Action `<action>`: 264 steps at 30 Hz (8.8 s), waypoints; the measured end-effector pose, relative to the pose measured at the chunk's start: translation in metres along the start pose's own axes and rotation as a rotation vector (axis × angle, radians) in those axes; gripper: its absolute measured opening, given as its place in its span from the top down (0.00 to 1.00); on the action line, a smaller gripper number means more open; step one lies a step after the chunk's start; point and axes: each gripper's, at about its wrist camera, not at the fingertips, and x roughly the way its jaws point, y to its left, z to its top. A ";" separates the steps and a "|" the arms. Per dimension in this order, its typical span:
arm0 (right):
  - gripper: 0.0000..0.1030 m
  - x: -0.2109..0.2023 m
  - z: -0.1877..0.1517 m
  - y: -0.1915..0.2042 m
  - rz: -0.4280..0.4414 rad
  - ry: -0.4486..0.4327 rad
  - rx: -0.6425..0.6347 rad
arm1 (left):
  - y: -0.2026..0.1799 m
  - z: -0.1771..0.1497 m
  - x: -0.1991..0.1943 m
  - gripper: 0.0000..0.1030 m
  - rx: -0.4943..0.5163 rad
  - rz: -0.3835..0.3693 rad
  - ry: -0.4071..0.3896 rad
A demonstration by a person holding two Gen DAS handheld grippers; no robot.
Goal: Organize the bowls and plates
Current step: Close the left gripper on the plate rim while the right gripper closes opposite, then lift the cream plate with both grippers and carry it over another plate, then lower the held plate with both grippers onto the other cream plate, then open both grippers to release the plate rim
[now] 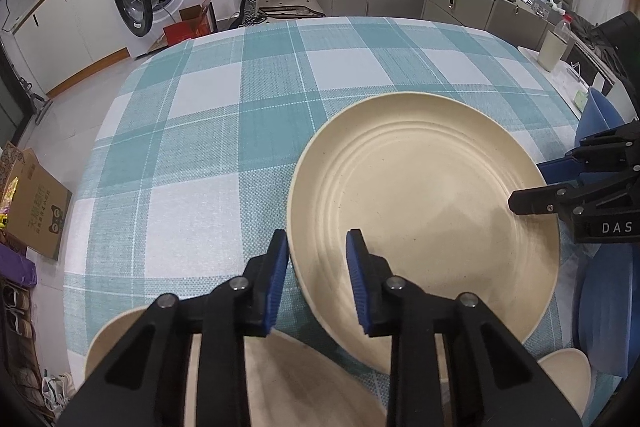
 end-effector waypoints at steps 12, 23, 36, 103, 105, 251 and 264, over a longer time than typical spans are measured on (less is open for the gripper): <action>0.79 0.000 -0.001 0.002 -0.033 -0.010 -0.014 | -0.001 -0.001 -0.001 0.77 0.013 0.023 -0.005; 0.85 -0.004 -0.003 -0.001 -0.044 -0.031 -0.003 | -0.004 0.001 -0.007 0.77 0.019 0.034 -0.021; 0.88 -0.028 -0.008 -0.005 -0.051 -0.098 0.008 | -0.004 0.003 -0.025 0.77 0.008 0.044 -0.065; 0.89 -0.126 -0.097 0.086 -0.053 -0.285 -0.102 | 0.012 -0.072 -0.154 0.79 -0.047 0.077 -0.259; 0.89 -0.126 -0.102 0.090 -0.055 -0.287 -0.107 | 0.013 -0.076 -0.155 0.79 -0.052 0.077 -0.258; 0.51 -0.086 -0.267 0.126 -0.043 -0.164 -0.161 | -0.058 -0.143 -0.131 0.62 0.186 0.008 -0.092; 0.21 -0.098 -0.277 0.134 -0.044 -0.226 -0.220 | -0.030 -0.155 -0.148 0.46 0.088 -0.024 -0.153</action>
